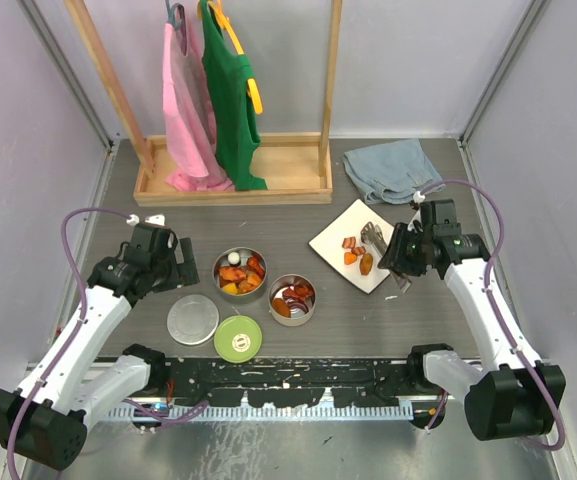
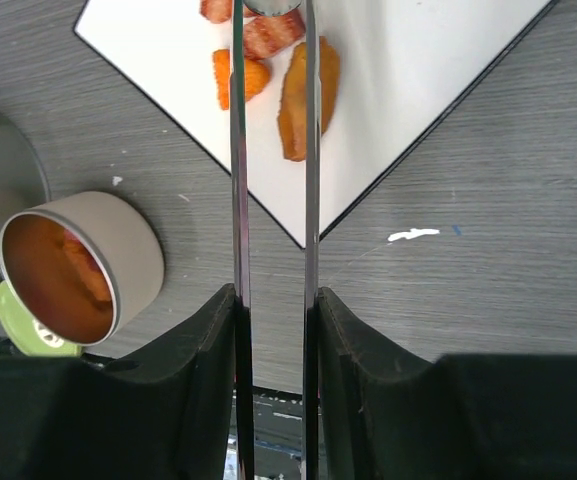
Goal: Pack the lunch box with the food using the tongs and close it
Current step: Pick up the fake food from the plate.
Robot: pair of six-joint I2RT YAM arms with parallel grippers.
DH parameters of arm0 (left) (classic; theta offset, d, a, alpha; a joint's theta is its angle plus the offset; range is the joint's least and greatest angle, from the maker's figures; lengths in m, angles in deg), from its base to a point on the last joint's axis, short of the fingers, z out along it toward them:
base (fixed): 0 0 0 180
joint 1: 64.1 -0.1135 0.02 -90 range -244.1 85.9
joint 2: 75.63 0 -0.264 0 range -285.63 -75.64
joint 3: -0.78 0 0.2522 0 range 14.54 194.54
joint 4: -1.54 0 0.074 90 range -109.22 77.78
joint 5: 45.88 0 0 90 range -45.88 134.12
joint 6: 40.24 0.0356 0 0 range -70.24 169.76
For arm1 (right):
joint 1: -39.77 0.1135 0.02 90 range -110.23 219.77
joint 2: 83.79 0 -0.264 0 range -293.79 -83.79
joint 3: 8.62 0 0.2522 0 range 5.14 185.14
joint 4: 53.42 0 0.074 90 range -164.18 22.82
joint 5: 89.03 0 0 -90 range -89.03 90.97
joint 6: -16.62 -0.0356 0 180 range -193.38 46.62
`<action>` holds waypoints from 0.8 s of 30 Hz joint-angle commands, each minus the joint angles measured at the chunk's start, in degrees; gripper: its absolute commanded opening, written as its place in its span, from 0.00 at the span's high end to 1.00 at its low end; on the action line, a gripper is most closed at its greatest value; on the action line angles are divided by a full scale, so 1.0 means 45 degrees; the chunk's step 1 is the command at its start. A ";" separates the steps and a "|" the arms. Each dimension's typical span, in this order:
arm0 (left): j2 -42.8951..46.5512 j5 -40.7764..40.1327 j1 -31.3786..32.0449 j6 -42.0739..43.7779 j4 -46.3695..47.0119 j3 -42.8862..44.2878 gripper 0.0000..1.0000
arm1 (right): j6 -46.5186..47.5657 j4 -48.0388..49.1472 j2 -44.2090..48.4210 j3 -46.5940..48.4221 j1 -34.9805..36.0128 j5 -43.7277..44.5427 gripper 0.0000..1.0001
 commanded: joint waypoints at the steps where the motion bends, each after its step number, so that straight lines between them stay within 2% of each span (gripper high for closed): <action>1: 0.0200 -0.0066 -0.0045 0.0131 0.0179 0.0208 0.02 | -0.0152 0.0182 0.0549 0.0828 0.0008 -0.1206 0.62; 11: 0.0201 -0.0049 -0.0033 0.0129 0.0196 0.0196 0.02 | -0.0488 0.0230 0.1000 0.1256 0.0007 -0.2412 0.62; 24: 0.0252 -0.0068 -0.0043 0.0109 0.0172 0.0183 0.02 | 0.0166 -0.0555 0.1023 0.1548 0.0041 -0.4163 0.64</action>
